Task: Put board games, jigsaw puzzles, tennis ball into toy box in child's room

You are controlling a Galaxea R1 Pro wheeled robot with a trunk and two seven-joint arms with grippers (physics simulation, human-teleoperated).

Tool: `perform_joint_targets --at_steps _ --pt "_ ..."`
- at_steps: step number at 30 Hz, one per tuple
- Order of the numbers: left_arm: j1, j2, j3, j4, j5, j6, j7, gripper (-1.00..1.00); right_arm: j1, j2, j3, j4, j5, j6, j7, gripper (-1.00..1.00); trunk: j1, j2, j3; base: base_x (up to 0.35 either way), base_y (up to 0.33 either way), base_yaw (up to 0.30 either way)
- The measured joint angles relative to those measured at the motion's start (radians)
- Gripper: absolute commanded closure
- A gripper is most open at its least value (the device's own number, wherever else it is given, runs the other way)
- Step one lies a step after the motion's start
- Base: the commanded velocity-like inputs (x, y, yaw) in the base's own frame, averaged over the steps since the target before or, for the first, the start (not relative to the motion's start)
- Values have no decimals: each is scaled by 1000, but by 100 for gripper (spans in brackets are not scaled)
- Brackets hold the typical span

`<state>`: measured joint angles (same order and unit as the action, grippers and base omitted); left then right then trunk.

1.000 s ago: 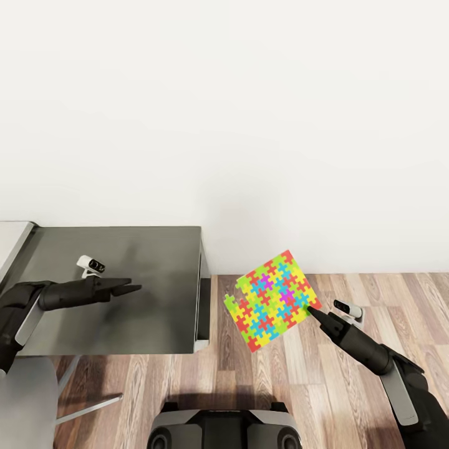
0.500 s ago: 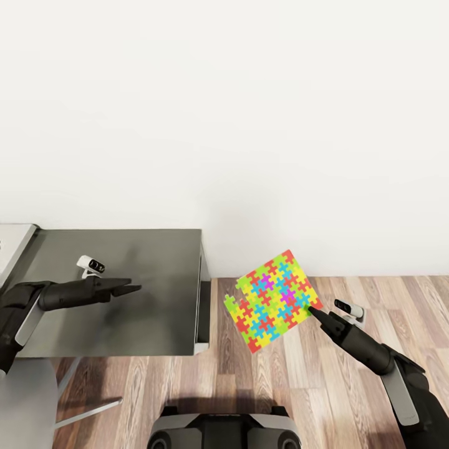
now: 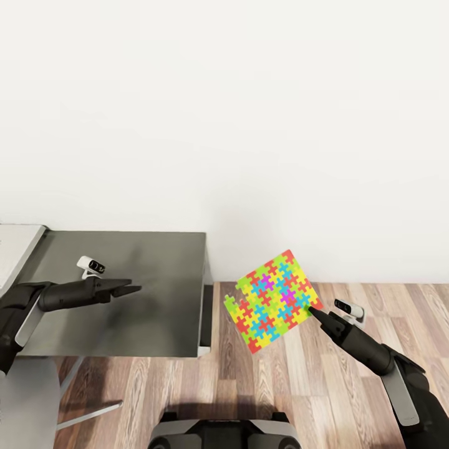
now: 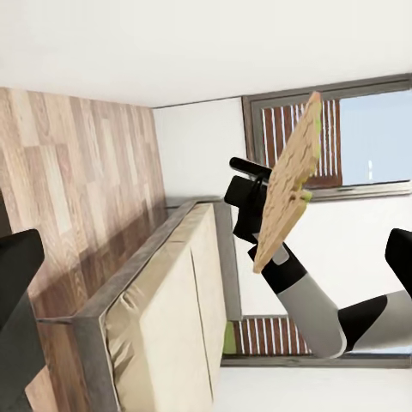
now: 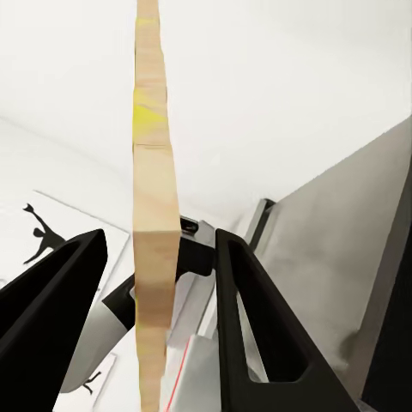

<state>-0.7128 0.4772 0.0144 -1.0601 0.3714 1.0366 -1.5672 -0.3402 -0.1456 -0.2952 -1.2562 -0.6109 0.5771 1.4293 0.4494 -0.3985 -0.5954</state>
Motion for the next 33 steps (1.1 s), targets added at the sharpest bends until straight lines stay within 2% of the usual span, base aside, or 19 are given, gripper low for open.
perform_joint_targets --at_steps 13,23,33 --pt "2 0 0 -3 0 0 0 -100 0 0 1 -1 0 0 1 100 0 0 21 0 0 72" --pt "36 0 4 -65 2 -1 0 -100 0 1 2 -1 0 0 2 100 0 0 38 -76 0 73" --pt "40 1 10 -72 1 -2 0 -100 0 1 2 -1 0 -19 -1 100 0 0 54 -6 23 76"
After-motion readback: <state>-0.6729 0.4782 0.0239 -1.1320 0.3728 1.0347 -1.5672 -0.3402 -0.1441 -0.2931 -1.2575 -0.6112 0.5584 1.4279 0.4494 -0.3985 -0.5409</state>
